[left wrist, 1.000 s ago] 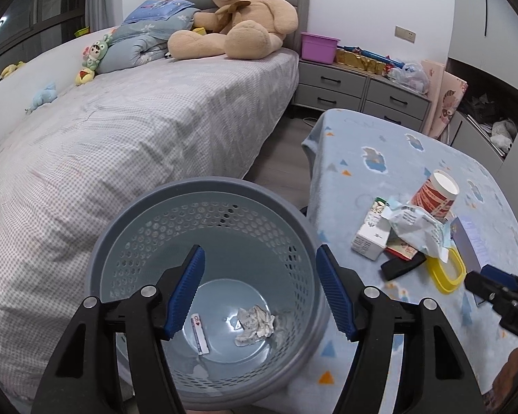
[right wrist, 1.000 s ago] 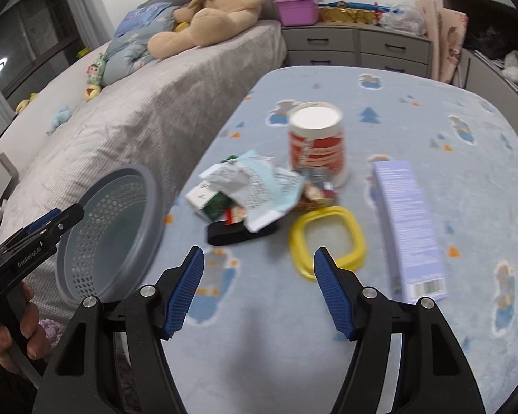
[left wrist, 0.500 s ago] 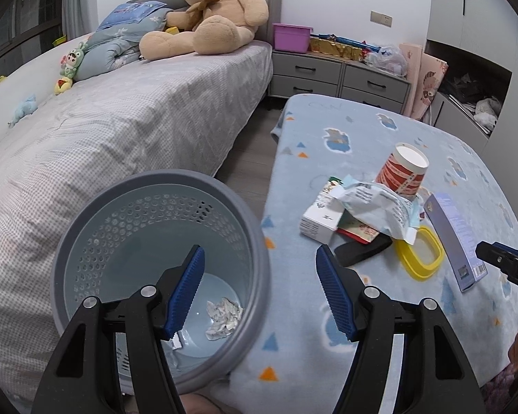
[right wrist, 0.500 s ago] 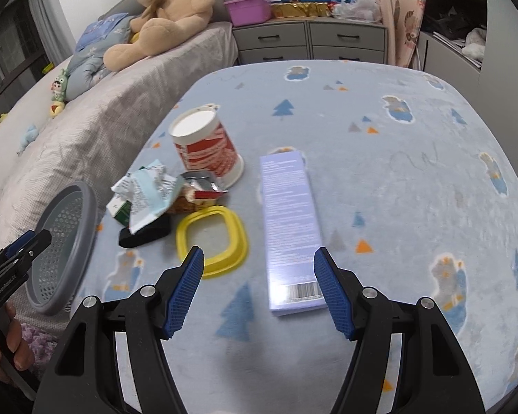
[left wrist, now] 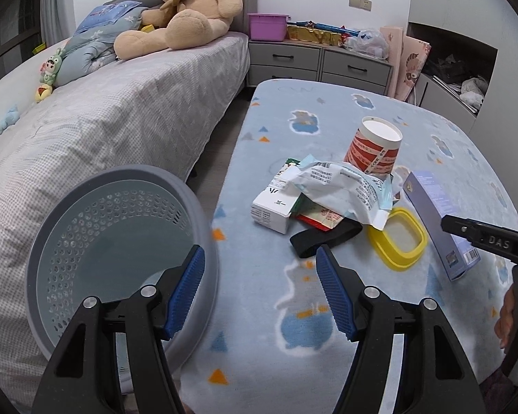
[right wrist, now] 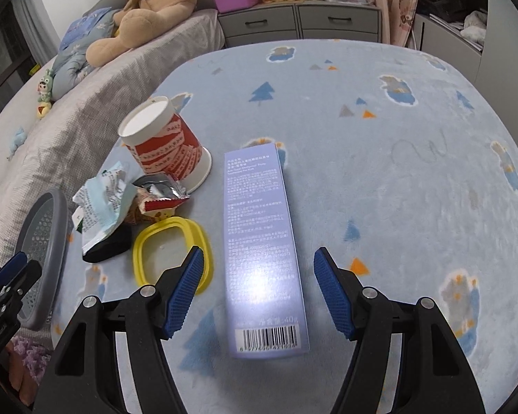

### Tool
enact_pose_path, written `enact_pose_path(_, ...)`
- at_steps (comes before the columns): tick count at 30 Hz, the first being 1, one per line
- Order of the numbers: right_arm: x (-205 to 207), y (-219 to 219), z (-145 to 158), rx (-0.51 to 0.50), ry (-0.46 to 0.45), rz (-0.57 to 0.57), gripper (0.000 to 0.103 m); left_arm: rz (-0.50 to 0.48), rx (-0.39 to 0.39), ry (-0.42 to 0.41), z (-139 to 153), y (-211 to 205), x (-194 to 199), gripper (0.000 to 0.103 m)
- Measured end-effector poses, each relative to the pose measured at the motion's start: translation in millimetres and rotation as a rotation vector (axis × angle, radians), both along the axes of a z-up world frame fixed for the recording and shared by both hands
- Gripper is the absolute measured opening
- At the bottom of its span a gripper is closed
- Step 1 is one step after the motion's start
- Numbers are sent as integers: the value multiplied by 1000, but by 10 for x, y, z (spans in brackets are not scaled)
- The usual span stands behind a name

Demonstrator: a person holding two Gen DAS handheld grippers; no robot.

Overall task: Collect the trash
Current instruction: 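Grasp the lavender box with the right gripper and lift it, then grasp the yellow square lid with the left gripper while the right gripper holds the box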

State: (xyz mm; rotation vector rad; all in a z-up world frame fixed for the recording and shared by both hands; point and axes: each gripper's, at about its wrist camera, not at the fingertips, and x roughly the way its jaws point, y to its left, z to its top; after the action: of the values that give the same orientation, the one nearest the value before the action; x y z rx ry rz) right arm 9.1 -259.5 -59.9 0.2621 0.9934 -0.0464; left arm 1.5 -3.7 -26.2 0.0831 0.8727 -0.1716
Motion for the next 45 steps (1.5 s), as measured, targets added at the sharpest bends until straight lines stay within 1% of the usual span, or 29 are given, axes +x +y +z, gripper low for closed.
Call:
enact_pose_path(2,45,-4,-56,-1,14,-6,65,-5,-4,6,-16,-16,2,64)
enact_pose_path(8,128,63,-188,-52,48,-2,63,-30,2,19,-59,-103,-4,64)
enact_pose_path(9,123,82,-188,-70,42,-1,61,-36,6,20,-68,-122,-12,64)
enact_pose_path(11,124,111,-192,-101,42,6,54,-44,15,21,-80,-153,-23,64)
enact_pose_path(13,117,114,-189,-117,37,4,45,-50,22,20,-94,-180,-38,64)
enact_pose_path(20,59,59,-144,-89,18,0,44,-59,34,29,-149,-295,-121,64)
enact_pose_path(27,-45,-6,-59,-58,-6,-3,44,-76,38,44,-192,-505,-244,64)
enact_pose_path(36,-232,-231,40,-26,-32,-24,44,-94,35,45,-208,-852,-351,64)
enact_pose_path(45,-419,-471,68,-12,-47,-53,44,-94,29,46,-196,-1128,-358,64)
